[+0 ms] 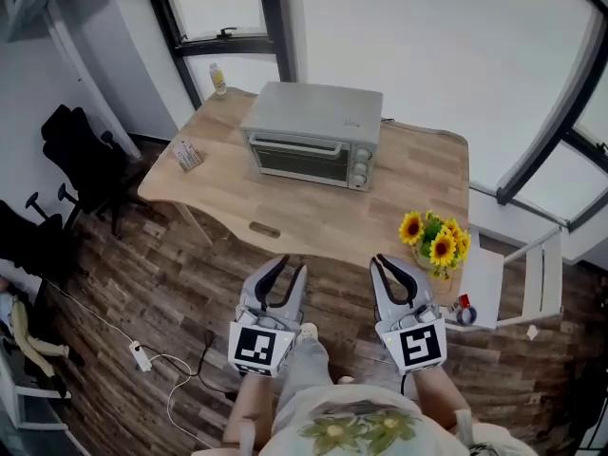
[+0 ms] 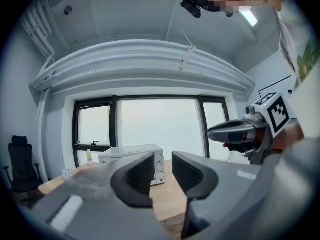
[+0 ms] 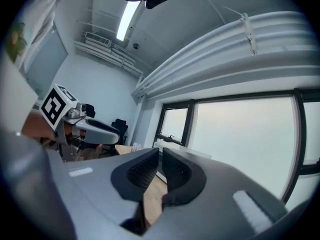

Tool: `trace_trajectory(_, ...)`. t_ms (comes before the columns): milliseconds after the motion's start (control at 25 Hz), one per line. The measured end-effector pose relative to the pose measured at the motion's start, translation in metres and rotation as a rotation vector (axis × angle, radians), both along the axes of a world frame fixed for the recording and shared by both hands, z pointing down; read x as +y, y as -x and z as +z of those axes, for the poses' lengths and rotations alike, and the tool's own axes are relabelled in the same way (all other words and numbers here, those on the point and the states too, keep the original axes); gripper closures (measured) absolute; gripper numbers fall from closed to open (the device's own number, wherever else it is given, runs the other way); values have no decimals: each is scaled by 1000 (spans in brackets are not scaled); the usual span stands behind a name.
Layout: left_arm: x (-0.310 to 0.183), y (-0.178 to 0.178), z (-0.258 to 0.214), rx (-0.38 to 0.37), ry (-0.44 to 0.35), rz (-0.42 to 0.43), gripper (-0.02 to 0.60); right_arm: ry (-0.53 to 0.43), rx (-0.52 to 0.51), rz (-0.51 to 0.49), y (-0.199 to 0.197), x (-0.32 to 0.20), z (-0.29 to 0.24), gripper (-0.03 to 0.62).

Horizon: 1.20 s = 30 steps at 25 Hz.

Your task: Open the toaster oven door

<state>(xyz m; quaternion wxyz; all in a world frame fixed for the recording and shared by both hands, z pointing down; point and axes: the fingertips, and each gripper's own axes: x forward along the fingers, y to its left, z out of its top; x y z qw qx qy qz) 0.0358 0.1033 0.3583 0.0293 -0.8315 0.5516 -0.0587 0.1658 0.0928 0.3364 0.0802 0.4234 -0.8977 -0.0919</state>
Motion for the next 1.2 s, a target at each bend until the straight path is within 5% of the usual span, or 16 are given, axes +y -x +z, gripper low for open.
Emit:
trace_trajectory(440,-81,57,2,-30,28,20,396,0,156,-7,45,-78,6,454)
trace_trajectory(840,-154,100,20,-273,29,132,327,-4,277,24,94,-144,20,413)
trace_trajectory(1200,-208,128,41,-400,40,203,314,16,329,43,119,-186,37,414)
